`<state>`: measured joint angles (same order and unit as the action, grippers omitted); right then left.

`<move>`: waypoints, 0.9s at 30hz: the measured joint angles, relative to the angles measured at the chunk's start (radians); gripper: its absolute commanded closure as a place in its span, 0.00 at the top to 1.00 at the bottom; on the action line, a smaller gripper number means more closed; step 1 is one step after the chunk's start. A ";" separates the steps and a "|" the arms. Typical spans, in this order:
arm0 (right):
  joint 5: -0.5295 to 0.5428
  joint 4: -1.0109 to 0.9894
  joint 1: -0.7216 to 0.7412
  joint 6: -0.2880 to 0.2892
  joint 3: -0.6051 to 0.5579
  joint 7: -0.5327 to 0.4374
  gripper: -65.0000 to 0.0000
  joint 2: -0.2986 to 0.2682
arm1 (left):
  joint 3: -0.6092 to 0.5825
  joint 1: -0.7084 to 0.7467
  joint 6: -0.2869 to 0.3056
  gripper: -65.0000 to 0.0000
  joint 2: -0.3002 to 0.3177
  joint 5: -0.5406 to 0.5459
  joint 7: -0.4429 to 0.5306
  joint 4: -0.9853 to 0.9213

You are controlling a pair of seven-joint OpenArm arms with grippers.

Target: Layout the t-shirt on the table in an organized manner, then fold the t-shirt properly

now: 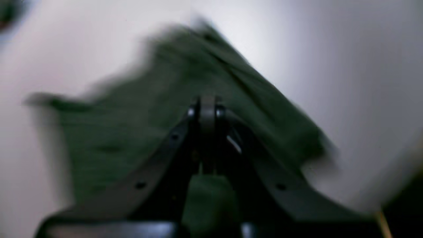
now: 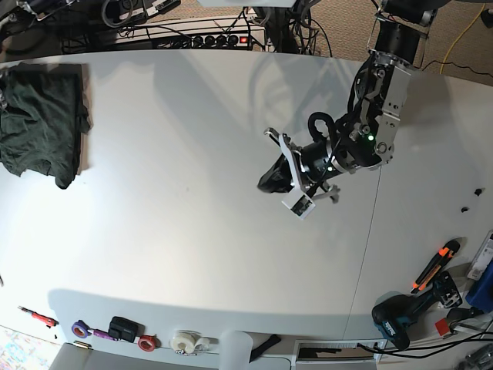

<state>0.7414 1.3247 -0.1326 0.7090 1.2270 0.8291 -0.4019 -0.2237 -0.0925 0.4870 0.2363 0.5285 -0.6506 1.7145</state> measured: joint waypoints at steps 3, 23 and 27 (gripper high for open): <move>0.125 0.043 0.001 -0.017 0.021 0.010 0.00 0.008 | 0.000 0.000 0.079 0.00 0.000 0.013 0.172 0.000; 0.200 0.639 -0.342 -0.008 0.022 0.118 0.00 0.120 | 0.299 0.398 0.199 0.00 0.016 -0.060 0.470 0.084; 0.284 0.639 -0.430 -0.011 0.019 0.175 0.00 0.125 | 0.419 0.513 0.202 0.00 0.064 -0.039 0.468 0.181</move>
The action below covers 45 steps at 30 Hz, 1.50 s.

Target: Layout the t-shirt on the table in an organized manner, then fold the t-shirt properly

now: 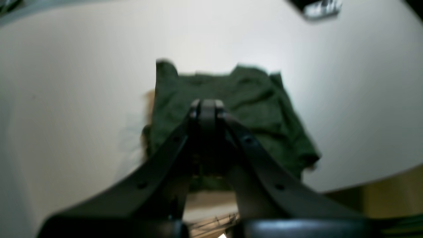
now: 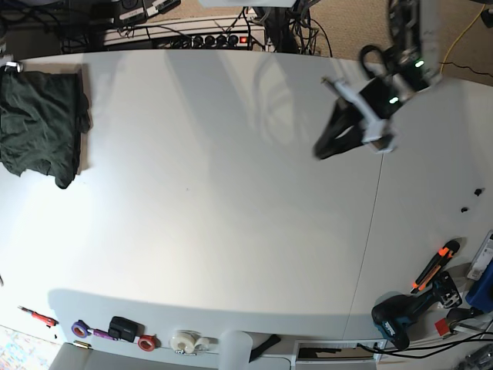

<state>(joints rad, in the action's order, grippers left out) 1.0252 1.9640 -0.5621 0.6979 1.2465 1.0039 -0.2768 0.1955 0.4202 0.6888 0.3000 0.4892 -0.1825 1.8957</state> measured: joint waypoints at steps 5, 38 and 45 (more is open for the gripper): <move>0.124 -0.001 -0.171 -0.002 -0.088 0.108 0.00 -0.012 | 0.178 0.154 0.004 0.00 0.007 0.026 -0.084 0.044; -0.482 -0.972 -0.161 -0.005 -1.091 -0.412 0.00 -0.106 | 0.524 0.406 0.002 0.00 0.001 0.542 -0.545 -0.526; -0.528 -1.315 0.047 -0.013 -1.138 -0.624 0.00 -0.099 | 0.526 0.224 -0.002 0.00 -0.005 0.562 -0.411 -0.890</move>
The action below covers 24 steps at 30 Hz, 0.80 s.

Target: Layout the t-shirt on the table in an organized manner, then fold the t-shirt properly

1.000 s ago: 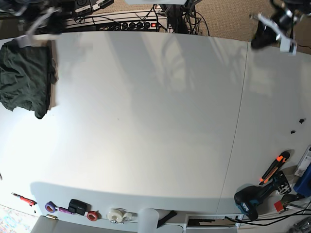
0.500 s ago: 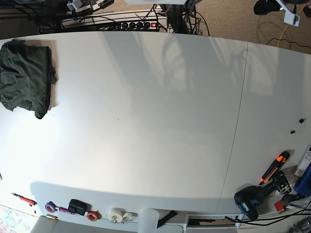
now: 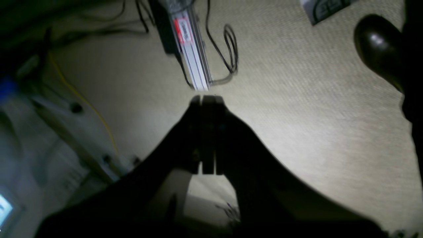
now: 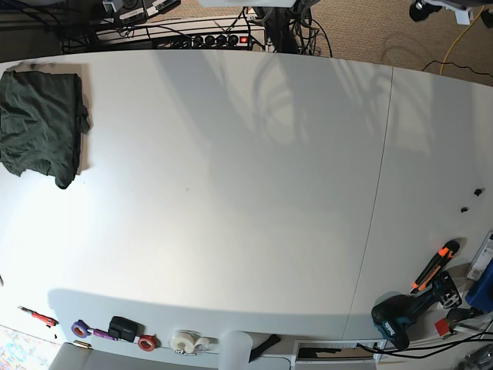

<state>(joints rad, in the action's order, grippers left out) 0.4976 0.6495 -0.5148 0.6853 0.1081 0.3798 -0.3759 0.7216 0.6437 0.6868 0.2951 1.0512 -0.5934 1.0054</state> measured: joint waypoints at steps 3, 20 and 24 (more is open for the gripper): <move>0.000 -0.103 0.071 -0.138 -0.007 -0.108 0.00 0.028 | 0.000 -0.061 -0.001 0.00 0.001 -0.003 0.005 -0.084; 0.000 -0.209 0.235 -0.491 -0.006 -0.272 0.00 0.252 | -0.370 -0.201 -0.163 0.00 -0.045 -0.557 0.569 -0.192; 0.000 -0.210 0.236 -0.487 -0.006 -0.230 0.00 0.262 | -0.521 -0.219 -0.266 0.00 -0.089 -0.785 0.660 -0.190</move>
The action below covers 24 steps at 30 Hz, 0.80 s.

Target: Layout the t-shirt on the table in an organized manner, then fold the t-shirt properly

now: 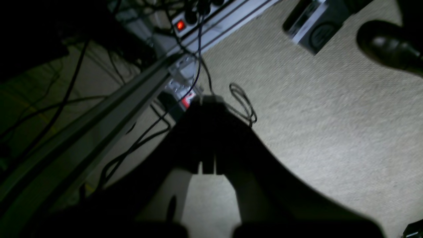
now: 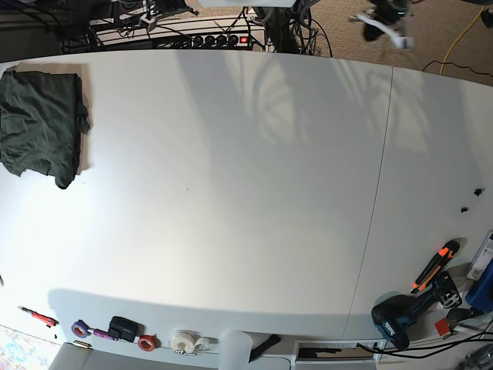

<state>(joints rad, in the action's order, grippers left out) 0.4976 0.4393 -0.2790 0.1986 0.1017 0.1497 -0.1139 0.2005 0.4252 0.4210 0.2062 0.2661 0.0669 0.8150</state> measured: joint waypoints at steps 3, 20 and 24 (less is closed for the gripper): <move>0.000 0.001 0.005 -0.008 0.001 0.050 0.00 -0.005 | -0.099 -0.026 -0.056 0.00 -0.040 -0.105 -0.055 -0.003; 0.000 0.155 0.019 0.004 0.001 0.243 0.00 -0.005 | -0.349 -0.099 -0.220 0.00 -0.070 -0.355 -0.292 -0.001; -0.002 0.203 0.018 0.003 0.001 0.253 0.00 -0.005 | -0.349 -0.099 -0.219 0.00 -0.070 -0.412 -0.292 -0.001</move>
<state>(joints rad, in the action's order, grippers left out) 0.4957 0.6422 -0.2615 0.2020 0.1024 0.4026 -0.1192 -0.1486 0.3264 0.2016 0.1364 -0.1463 -0.2253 0.8143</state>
